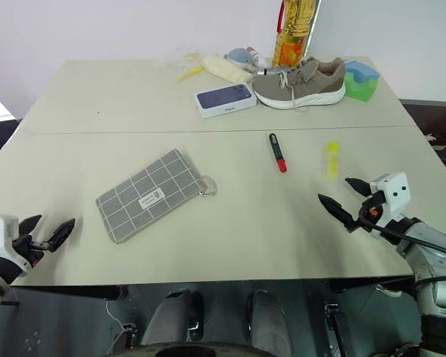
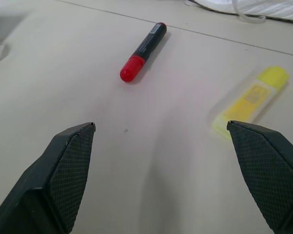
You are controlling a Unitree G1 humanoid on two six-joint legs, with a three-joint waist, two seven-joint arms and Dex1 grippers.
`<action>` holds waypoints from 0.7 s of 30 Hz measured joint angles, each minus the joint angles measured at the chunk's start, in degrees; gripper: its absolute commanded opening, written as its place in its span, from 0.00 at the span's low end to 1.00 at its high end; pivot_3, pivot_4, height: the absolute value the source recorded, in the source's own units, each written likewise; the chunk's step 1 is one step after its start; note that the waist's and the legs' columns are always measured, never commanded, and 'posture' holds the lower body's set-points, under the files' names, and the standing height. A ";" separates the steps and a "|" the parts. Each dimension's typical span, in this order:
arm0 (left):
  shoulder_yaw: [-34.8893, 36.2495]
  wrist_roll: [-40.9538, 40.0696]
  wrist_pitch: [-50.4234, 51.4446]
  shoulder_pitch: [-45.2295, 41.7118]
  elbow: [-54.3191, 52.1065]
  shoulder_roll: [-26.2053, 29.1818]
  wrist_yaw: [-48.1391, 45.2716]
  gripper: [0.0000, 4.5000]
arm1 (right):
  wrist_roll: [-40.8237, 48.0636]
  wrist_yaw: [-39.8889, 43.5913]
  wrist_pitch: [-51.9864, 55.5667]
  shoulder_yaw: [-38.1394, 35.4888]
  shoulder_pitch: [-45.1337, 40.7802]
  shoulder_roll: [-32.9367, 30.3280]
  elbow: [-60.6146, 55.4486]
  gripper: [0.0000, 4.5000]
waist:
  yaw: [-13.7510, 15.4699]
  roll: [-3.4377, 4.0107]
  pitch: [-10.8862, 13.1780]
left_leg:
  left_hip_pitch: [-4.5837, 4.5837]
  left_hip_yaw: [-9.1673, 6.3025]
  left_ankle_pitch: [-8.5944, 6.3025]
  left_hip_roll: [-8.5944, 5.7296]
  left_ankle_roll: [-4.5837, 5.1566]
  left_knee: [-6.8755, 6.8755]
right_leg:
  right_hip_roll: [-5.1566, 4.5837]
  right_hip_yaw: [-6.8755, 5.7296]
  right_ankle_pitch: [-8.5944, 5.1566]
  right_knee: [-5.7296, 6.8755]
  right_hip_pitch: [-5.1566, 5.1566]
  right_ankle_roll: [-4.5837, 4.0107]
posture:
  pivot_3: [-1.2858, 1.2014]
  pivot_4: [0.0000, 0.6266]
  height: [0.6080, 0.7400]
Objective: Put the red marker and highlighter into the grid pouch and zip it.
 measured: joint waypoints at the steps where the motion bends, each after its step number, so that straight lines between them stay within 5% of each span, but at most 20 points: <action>1: 0.00 0.00 0.00 -0.01 -0.06 -0.04 0.04 0.99 | -0.01 -0.01 -0.01 0.00 -0.19 0.00 0.00 1.00 | 0.00 0.00 0.00 | 0.00 0.00 0.00 0.00 0.00 0.00 | 0.00 0.00 0.00 0.00 0.00 0.00 | 0.52 0.24 0.88; 12: -0.73 0.57 -0.42 -3.09 0.02 -1.33 0.68 0.99 | -0.36 -3.97 0.64 2.57 -2.29 2.39 -1.50 1.00 | -0.12 0.00 -0.01 | 0.00 -0.01 0.00 0.01 0.00 0.00 | 0.04 0.00 0.01 0.02 -0.01 0.02 | 0.52 0.24 0.88; 21: -2.16 2.48 -4.89 -4.60 0.28 -4.87 1.71 0.99 | -2.64 -10.89 7.11 14.74 -11.01 8.14 -8.75 1.00 | -0.12 -0.03 -0.01 | -0.04 -0.02 0.00 0.01 0.00 0.00 | 0.05 0.00 0.02 0.02 -0.05 0.03 | 0.52 0.24 0.88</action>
